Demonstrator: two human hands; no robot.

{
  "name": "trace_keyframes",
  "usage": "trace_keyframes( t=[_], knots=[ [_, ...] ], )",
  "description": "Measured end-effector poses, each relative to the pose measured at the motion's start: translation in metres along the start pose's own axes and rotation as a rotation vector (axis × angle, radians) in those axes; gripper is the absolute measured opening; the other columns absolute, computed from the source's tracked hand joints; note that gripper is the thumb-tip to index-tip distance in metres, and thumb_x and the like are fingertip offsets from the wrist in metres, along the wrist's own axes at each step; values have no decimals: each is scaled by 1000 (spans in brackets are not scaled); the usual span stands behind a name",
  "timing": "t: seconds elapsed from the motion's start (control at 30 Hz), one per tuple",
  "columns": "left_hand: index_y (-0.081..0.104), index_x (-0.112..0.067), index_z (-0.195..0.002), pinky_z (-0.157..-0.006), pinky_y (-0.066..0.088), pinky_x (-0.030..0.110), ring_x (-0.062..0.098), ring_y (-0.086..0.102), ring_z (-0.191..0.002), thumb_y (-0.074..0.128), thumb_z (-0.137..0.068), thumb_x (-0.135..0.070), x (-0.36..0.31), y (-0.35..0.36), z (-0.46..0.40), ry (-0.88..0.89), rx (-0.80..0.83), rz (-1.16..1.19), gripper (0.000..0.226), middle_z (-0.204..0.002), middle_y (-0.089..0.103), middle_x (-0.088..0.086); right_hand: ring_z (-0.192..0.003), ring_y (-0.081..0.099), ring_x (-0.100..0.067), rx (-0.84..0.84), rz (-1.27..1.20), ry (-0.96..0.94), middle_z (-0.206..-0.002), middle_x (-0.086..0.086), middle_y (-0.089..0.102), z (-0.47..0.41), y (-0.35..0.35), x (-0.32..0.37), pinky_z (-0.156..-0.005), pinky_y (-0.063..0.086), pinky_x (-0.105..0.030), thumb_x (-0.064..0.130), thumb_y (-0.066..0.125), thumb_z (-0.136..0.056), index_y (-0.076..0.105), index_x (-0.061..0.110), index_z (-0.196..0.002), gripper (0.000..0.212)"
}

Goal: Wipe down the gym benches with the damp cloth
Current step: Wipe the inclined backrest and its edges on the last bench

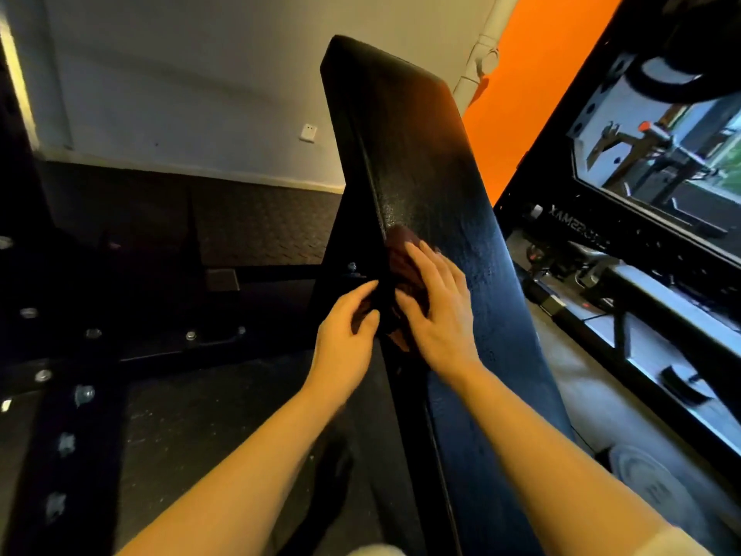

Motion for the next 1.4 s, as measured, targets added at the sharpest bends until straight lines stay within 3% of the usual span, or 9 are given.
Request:
trace_keyframes(
  t=[0.1, 0.2, 0.33, 0.5, 0.63, 0.87, 1.1, 1.27, 1.4],
  knots=[
    [53, -21, -135, -105, 41, 23, 10, 50, -125, 52, -96, -4, 12, 9, -5, -76, 60, -32, 43, -136, 55, -2, -147, 6, -15, 288, 172, -29, -159, 12, 17, -2, 16, -10, -109, 13, -36, 57, 37, -88, 30, 44, -145, 59],
    [58, -16, -130, -103, 44, 28, 10, 55, -119, 52, -95, -3, 28, 14, 13, -122, 53, -4, 38, -131, 59, 1, -140, 18, -20, 402, 263, -141, -158, 14, 20, 32, 1, -15, -101, 19, -36, 40, 44, -86, 35, 42, -144, 59],
    [60, -14, -124, -80, 46, 7, -9, 58, -96, 52, -95, -1, 39, 27, 44, -161, 77, 29, 33, -116, 63, -3, -118, 38, -26, 513, 208, -146, -154, 8, 33, 112, -24, -22, -96, 37, -35, 6, 50, -72, 48, 30, -140, 73],
    [61, -20, -123, -79, 48, 9, -2, 58, -101, 52, -95, -2, 49, 33, 69, -217, 63, 37, 34, -116, 62, -3, -118, 46, -30, 388, 205, 62, -148, -3, 43, 117, -45, -36, -98, 37, -34, 6, 42, -67, 54, 24, -136, 73],
    [62, -31, -118, -101, 48, 41, 11, 59, -111, 51, -93, -2, 70, 44, 101, -296, 136, 1, 40, -126, 58, 0, -103, 53, -36, 423, 265, -47, -135, -12, 54, 138, -32, -24, -86, 44, -36, 11, 44, -71, 61, 19, -128, 60],
    [60, -25, -123, -83, 50, 15, -5, 59, -104, 48, -95, 3, 79, 45, 134, -303, 123, -26, 42, -122, 59, -4, -90, 41, -27, 718, 278, -200, -119, -8, 52, 251, -45, -33, -58, 52, -45, 12, 53, -65, 64, 22, -110, 47],
    [62, -28, -118, -98, 49, 36, 18, 60, -116, 51, -94, 3, 79, 56, 134, -294, 79, 28, 41, -126, 61, -1, -104, 49, -30, 329, 124, -92, -122, -12, 54, 163, -52, -41, -92, 32, -23, 19, 56, -80, 65, 19, -125, 46],
    [62, -22, -114, -84, 52, 21, 15, 61, -110, 42, -93, 13, 81, 64, 157, -461, 26, 98, 45, -121, 63, 9, -100, 46, -32, 433, 71, -151, -123, -13, 54, 189, -38, -39, -76, 50, -43, 16, 61, -72, 67, 18, -119, 48],
    [60, -17, -118, -78, 50, 18, 9, 63, -88, 38, -95, 10, 81, 75, 190, -704, 8, 73, 42, -102, 68, 2, -98, 43, -28, 661, 135, -224, -120, -5, 52, 249, -42, -34, -54, 53, -36, 29, 64, -71, 66, 24, -109, 38]
  ],
)
Point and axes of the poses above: each hand's wrist, its own z-axis away from the middle knuckle, its own y-axis out of the palm, x = y × z, the point moved 8 cm from there along -z, towards the middle knuckle
